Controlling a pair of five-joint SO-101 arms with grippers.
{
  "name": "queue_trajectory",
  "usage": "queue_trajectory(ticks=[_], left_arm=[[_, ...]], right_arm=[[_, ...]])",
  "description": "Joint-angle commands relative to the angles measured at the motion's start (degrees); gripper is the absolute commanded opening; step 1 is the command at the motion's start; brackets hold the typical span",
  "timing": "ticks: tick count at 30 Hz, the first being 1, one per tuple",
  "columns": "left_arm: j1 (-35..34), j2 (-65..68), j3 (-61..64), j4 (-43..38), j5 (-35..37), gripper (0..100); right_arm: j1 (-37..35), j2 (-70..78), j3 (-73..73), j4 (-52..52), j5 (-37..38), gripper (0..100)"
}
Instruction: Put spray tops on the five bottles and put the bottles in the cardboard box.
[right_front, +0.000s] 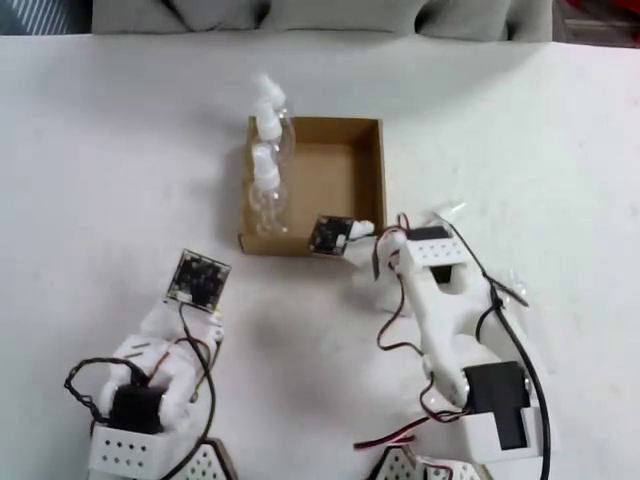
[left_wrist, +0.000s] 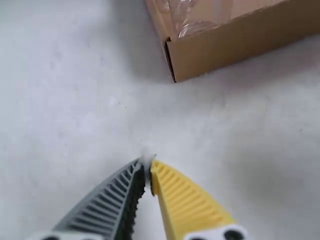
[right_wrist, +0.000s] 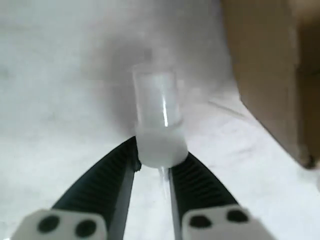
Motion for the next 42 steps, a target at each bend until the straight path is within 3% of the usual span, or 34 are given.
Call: queue_trajectory(ticks=[1,10,13,21,28,33,42], left_arm=[[0.22,-1.19,-0.26,-0.09,-0.62,3],[0.22,-1.19,-0.26,-0.09,-0.62,3],[0.22,-1.19,-0.26,-0.09,-0.62,3],[0.22,-1.19,-0.26,-0.09,-0.62,3],[0.22,-1.19,-0.26,-0.09,-0.62,3],[0.22,-1.19,-0.26,-0.09,-0.62,3],[0.22,-1.19,-0.26,-0.09,-0.62,3]], right_arm=[[-0.40,-5.05,-5.01,6.46,-12.13,1.5],[-0.48,-14.46,-8.26,15.69,-58.37,1.5],[-1.80,-15.43,-8.09,16.04,-66.73,1.5],[-12.00,-15.96,-1.58,15.25,-54.68,1.9],[-7.52,-15.96,-3.25,15.08,-52.40,15.9],[-2.42,-15.43,-2.99,8.75,-46.51,15.2],[-0.75,-15.25,2.20,-2.42,-45.63,15.2]])
